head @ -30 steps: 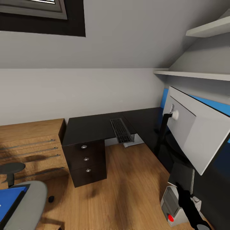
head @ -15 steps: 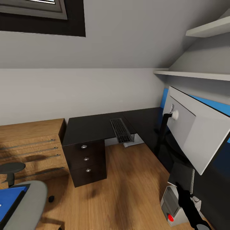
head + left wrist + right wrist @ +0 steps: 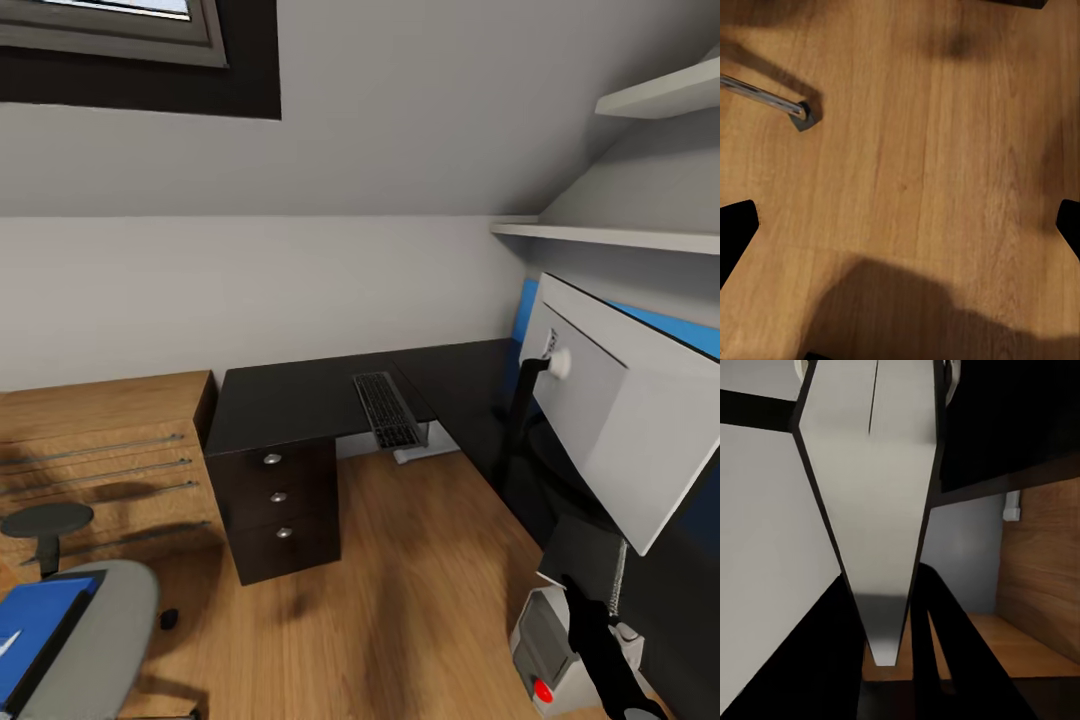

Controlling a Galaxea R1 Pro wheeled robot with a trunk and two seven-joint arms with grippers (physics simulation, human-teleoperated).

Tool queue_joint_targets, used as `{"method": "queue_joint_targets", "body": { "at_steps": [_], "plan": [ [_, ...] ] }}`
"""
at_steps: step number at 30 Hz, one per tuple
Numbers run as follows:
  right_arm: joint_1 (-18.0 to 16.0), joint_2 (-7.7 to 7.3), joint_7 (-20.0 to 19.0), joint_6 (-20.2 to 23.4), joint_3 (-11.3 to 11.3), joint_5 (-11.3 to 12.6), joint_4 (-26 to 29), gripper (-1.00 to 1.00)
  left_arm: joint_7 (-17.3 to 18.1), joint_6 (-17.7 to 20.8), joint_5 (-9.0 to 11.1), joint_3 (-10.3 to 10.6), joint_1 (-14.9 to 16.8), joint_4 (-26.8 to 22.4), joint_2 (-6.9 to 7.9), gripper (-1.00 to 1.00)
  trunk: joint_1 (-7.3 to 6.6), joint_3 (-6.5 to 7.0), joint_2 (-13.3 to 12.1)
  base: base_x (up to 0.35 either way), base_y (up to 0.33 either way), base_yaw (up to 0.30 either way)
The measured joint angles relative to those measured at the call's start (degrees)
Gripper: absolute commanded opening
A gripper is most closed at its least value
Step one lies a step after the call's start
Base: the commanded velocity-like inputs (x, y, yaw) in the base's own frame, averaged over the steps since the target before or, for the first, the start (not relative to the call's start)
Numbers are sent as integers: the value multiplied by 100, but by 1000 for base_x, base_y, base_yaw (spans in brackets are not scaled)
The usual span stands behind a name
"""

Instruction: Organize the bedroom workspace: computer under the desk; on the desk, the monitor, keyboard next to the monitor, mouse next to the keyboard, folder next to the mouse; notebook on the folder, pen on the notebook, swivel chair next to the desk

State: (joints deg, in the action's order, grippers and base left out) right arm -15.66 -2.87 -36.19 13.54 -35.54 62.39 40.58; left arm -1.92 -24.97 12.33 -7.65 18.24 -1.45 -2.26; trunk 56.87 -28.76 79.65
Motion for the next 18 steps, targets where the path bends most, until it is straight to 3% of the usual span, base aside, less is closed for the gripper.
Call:
{"method": "queue_joint_targets", "body": {
  "at_steps": [6, 18],
  "plan": [
    [0, -167, 30, -7, -5, 5, -132, -100, 0, 0, 0, 0, 0, 0, 0, 100, 0, 36, 0, 0, 0, 185],
    [-4, -170, 10, -48, -12, -6, 6, -100, 1, 0, 0, 0, -1, 0, 0, 100, 0, 112, 0, 0, 0, 192]
  ]
}}
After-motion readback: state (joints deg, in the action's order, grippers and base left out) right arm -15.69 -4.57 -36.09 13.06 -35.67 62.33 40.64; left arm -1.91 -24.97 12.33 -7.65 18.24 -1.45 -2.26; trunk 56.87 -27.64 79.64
